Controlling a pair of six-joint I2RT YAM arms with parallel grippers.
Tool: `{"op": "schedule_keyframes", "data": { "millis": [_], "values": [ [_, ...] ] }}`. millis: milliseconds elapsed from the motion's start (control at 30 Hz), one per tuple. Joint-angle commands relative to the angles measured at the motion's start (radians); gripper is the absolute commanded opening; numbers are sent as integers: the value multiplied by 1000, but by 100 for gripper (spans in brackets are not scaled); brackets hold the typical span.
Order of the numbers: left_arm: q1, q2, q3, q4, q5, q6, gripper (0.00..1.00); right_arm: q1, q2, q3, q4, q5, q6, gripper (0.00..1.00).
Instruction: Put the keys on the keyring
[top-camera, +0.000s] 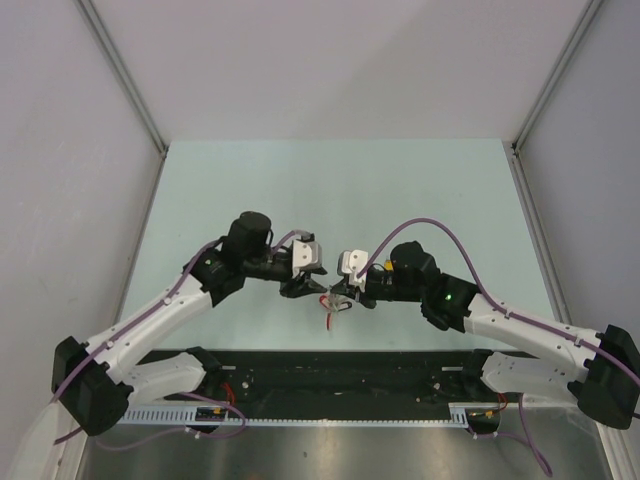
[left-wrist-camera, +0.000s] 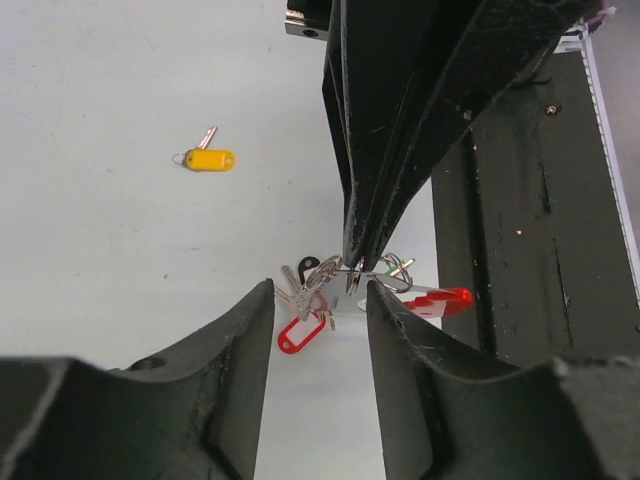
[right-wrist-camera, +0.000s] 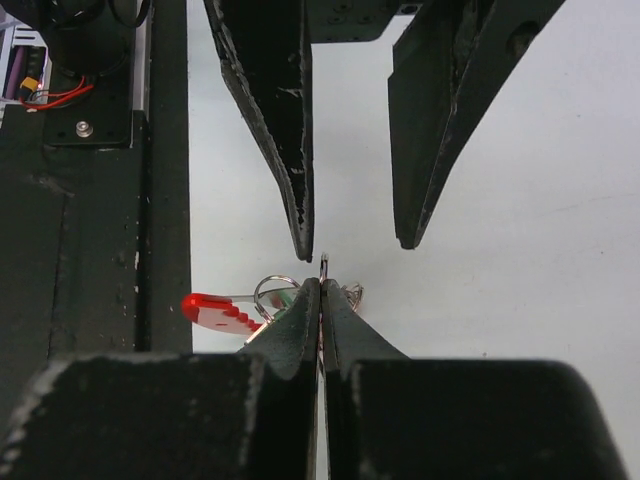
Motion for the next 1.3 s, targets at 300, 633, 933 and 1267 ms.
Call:
{"op": "schedule_keyframes", "data": {
  "millis": [300, 633, 933, 1267],
  "values": [
    [-33, 73, 68, -76, 78, 41, 24, 4, -19, 55, 33, -18, -10, 0],
    [-38, 26, 22, 14, 17, -2, 0, -6, -23, 57, 34, 15, 52, 13],
    [-39, -123, -116, 177, -90, -54, 0, -230, -100, 20, 66, -54, 401, 43],
    [-39, -200, -213, 338, -141, -127, 0, -267, -189, -61, 115, 135, 484, 92]
  ]
}}
